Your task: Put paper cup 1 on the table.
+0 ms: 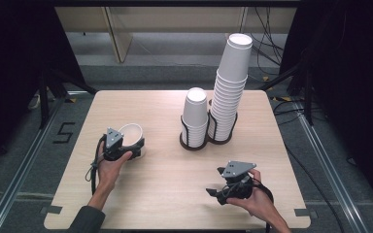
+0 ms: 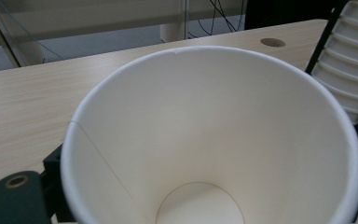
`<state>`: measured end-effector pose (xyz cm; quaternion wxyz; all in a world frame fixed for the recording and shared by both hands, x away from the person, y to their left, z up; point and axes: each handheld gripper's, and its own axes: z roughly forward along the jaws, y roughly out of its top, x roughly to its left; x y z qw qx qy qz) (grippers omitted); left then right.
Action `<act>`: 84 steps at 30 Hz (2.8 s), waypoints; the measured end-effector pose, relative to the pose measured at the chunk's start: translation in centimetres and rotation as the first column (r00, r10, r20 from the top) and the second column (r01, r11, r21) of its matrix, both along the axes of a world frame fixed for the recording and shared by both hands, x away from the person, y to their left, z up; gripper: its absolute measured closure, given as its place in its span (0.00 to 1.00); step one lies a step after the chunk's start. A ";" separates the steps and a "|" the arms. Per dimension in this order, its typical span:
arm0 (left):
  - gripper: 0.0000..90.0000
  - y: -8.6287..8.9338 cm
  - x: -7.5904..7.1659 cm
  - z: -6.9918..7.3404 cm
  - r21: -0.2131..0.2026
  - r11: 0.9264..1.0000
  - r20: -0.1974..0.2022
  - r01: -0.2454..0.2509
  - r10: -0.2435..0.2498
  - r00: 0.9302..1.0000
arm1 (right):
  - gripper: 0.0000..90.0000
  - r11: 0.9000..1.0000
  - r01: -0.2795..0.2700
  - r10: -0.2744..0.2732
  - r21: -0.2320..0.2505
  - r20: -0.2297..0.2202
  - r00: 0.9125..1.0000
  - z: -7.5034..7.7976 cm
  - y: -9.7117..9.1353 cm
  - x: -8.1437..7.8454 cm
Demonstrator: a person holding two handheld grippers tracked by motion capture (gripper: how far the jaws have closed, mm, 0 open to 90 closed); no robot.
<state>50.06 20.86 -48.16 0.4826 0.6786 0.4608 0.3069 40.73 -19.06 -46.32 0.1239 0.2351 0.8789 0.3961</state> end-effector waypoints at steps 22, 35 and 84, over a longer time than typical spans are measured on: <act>0.14 -0.4 0.9 -1.2 0.070 0.997 -0.068 0.022 -0.018 0.998 | 0.21 1.000 -0.013 0.013 -0.007 -0.016 1.000 -0.1 -0.2 -0.4; 0.16 0.2 0.3 -1.6 0.077 0.996 -0.100 0.046 -0.039 0.994 | 0.21 1.000 -0.020 0.020 -0.024 -0.004 1.000 -0.3 -0.3 -0.5; 0.16 1.0 -8.6 0.1 -0.008 0.999 -0.086 0.039 -0.039 0.996 | 0.22 0.999 0.046 -0.046 -0.004 -0.002 0.999 -0.1 -1.6 -0.9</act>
